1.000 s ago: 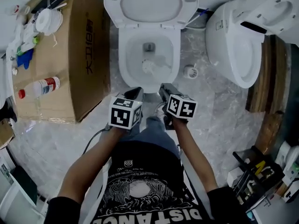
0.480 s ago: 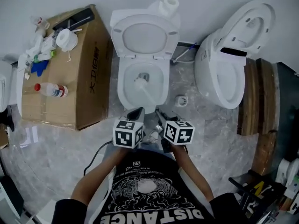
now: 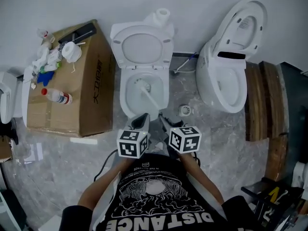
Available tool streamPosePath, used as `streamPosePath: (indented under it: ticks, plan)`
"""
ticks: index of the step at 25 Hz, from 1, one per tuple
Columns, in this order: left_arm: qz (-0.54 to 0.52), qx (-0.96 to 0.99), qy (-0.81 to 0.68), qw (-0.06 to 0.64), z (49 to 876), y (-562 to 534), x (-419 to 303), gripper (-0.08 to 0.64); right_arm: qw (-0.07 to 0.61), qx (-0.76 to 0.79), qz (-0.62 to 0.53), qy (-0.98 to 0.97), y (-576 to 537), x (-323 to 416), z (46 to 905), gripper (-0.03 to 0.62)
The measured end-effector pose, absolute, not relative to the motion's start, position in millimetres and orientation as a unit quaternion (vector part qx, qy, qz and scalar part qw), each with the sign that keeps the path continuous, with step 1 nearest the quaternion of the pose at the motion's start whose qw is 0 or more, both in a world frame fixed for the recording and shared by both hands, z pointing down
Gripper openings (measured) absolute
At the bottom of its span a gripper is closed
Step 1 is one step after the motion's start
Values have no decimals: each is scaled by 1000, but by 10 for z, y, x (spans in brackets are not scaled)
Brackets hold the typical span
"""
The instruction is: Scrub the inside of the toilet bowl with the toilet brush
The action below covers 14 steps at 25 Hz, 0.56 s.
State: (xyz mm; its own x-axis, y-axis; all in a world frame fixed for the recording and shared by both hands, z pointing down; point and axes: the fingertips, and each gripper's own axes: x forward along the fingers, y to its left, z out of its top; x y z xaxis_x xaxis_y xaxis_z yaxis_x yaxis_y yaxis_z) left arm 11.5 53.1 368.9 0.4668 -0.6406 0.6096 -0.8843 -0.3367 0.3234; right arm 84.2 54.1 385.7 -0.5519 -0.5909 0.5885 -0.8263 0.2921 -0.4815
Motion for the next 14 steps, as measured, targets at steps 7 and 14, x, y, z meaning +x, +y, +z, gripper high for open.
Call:
streamPosePath:
  ticks: [7,14]
  plan:
    - [199,803,-467,312,3678,627,302,-2,138,450,397,-788,678,963,3839,152]
    - [207,807,-459,308,3654,719,407,-2,134,452,399,-787,776,1057,3805,152]
